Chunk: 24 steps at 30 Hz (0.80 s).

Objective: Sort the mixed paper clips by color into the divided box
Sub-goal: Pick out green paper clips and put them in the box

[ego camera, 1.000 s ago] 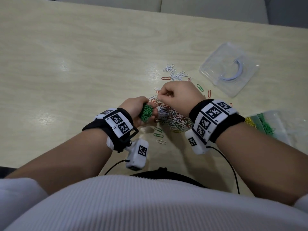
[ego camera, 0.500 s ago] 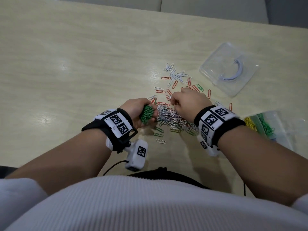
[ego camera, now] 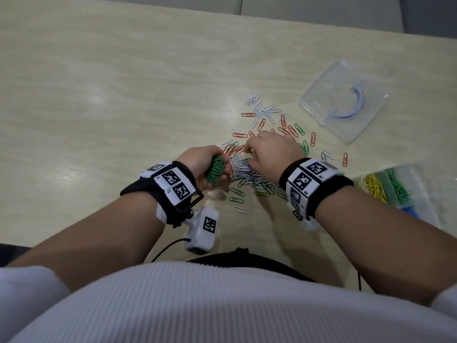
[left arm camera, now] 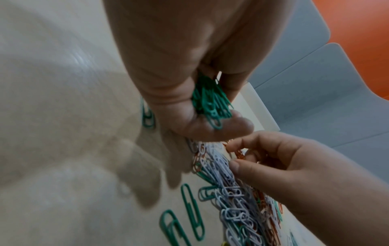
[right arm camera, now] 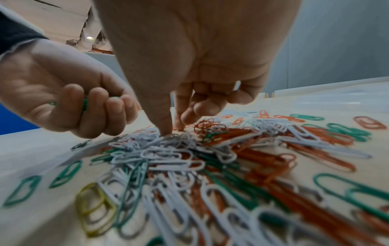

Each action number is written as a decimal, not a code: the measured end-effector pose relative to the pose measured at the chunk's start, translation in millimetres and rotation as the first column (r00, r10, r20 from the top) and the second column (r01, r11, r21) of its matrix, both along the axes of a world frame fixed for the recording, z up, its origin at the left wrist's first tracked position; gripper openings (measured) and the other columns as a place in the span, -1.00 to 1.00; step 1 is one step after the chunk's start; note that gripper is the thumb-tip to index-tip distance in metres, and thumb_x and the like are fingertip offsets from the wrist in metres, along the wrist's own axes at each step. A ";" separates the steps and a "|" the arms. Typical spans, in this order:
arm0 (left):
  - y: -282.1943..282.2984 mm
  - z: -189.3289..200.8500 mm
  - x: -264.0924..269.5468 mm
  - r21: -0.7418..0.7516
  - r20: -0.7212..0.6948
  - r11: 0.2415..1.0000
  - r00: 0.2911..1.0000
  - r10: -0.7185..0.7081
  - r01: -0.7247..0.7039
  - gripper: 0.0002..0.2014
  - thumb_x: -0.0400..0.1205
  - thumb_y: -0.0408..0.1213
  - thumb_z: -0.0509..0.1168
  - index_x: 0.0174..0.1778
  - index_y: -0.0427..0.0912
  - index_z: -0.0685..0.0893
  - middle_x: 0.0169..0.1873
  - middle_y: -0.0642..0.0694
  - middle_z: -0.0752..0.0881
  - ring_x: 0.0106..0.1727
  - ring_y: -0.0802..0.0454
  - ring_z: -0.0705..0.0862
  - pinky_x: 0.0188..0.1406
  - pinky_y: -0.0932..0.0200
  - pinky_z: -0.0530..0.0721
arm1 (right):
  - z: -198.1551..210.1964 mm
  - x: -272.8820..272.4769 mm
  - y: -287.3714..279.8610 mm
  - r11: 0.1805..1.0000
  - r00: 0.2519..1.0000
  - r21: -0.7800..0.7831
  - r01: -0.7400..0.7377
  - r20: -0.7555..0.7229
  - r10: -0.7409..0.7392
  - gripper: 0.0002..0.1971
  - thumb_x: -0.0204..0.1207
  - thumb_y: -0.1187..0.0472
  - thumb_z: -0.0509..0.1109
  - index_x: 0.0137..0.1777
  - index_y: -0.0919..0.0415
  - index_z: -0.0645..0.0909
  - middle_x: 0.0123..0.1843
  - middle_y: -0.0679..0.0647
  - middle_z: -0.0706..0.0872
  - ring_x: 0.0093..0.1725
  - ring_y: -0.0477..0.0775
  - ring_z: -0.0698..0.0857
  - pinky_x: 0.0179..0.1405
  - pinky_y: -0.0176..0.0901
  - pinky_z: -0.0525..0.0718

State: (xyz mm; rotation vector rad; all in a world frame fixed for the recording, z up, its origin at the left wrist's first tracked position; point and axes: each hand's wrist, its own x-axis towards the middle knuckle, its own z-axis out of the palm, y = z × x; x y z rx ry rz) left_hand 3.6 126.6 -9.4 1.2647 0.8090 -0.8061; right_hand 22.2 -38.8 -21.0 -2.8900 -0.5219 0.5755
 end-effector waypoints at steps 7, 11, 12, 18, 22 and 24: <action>1.8 1.0 0.5 -0.023 -0.030 0.998 0.998 0.049 -0.050 -0.67 0.73 -0.26 0.07 -0.35 -0.22 0.51 -0.62 -0.11 0.56 -0.67 0.08 0.52 -0.65 0.39 0.51 | 3.1 -3.0 2.1 1.000 1.000 -0.009 -0.012 -0.011 0.012 -0.81 0.57 0.02 0.28 0.15 -0.05 0.58 0.11 -0.05 0.61 0.14 0.06 0.62 0.24 0.05 0.43; 2.1 1.5 1.7 -0.028 -0.028 0.998 0.998 0.048 -0.049 -0.67 0.73 -0.27 0.07 -0.36 -0.22 0.50 -0.62 -0.11 0.55 -0.68 0.08 0.51 -0.66 0.39 0.52 | 1.4 -0.6 4.8 0.998 0.999 -0.069 -0.001 -0.048 -0.002 -0.82 0.57 0.06 0.25 0.12 0.01 0.57 0.12 -0.02 0.63 0.10 0.07 0.63 0.24 0.06 0.45; 2.2 1.5 2.1 -0.028 -0.027 0.998 0.998 0.048 -0.049 -0.67 0.72 -0.27 0.07 -0.36 -0.22 0.50 -0.61 -0.11 0.55 -0.67 0.08 0.51 -0.66 0.39 0.52 | 1.2 0.3 5.5 0.996 0.998 -0.090 0.001 -0.065 -0.006 -0.80 0.57 0.06 0.25 0.14 0.03 0.57 0.13 -0.01 0.63 0.10 0.08 0.64 0.25 0.07 0.47; 3.3 1.5 3.1 -0.019 -0.020 0.999 0.999 0.041 -0.042 -0.69 0.72 -0.26 0.07 -0.34 -0.22 0.51 -0.60 -0.11 0.57 -0.66 0.08 0.52 -0.67 0.36 0.54 | 2.2 1.0 7.1 0.989 0.995 -0.146 -0.018 -0.098 0.004 -0.72 0.54 0.02 0.28 0.21 0.07 0.53 0.14 0.03 0.62 0.13 0.10 0.63 0.22 0.06 0.47; 3.1 1.5 2.6 -0.023 -0.015 0.999 0.999 0.031 -0.031 -0.68 0.73 -0.25 0.06 -0.33 -0.22 0.51 -0.59 -0.11 0.57 -0.66 0.07 0.51 -0.67 0.36 0.54 | 5.5 -3.5 4.5 0.993 0.995 -0.110 -0.042 -0.092 0.032 -0.82 0.53 0.04 0.27 0.08 0.04 0.54 0.07 0.01 0.60 0.08 0.10 0.62 0.23 0.06 0.50; 3.5 0.6 2.5 -0.021 -0.020 0.999 0.999 0.032 -0.033 -0.68 0.73 -0.25 0.07 -0.33 -0.22 0.52 -0.58 -0.12 0.57 -0.65 0.06 0.52 -0.66 0.35 0.55 | 8.3 -4.6 2.0 0.999 0.996 -0.041 -0.010 -0.093 0.006 -0.94 0.51 0.07 0.28 -0.07 0.00 0.51 -0.02 -0.03 0.56 -0.02 0.07 0.60 0.20 0.05 0.54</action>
